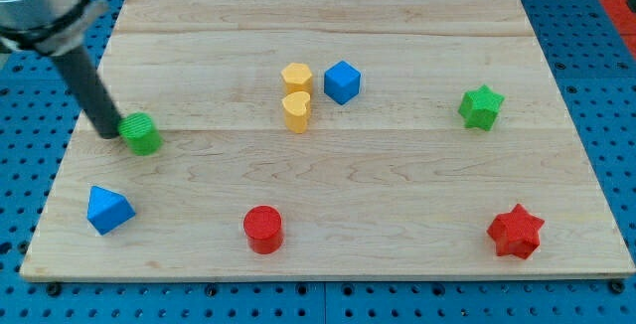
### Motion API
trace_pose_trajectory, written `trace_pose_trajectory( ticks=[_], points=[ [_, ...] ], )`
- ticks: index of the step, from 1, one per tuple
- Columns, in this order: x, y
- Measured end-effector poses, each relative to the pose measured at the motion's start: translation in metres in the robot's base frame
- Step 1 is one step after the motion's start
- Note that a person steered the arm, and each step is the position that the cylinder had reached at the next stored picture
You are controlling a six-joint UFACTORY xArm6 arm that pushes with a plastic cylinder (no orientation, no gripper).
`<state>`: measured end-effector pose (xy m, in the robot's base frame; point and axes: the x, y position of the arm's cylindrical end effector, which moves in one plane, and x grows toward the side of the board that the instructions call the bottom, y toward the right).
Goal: Slide the green circle towards the yellow heart
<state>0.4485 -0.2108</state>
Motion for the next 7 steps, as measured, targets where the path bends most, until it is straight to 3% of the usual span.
trace_pose_trajectory(
  ticks=[1, 2, 3, 4, 7],
  points=[
    [0.012, 0.065],
    [0.062, 0.058],
    [0.064, 0.084],
    [0.023, 0.090],
    [0.016, 0.151]
  ],
)
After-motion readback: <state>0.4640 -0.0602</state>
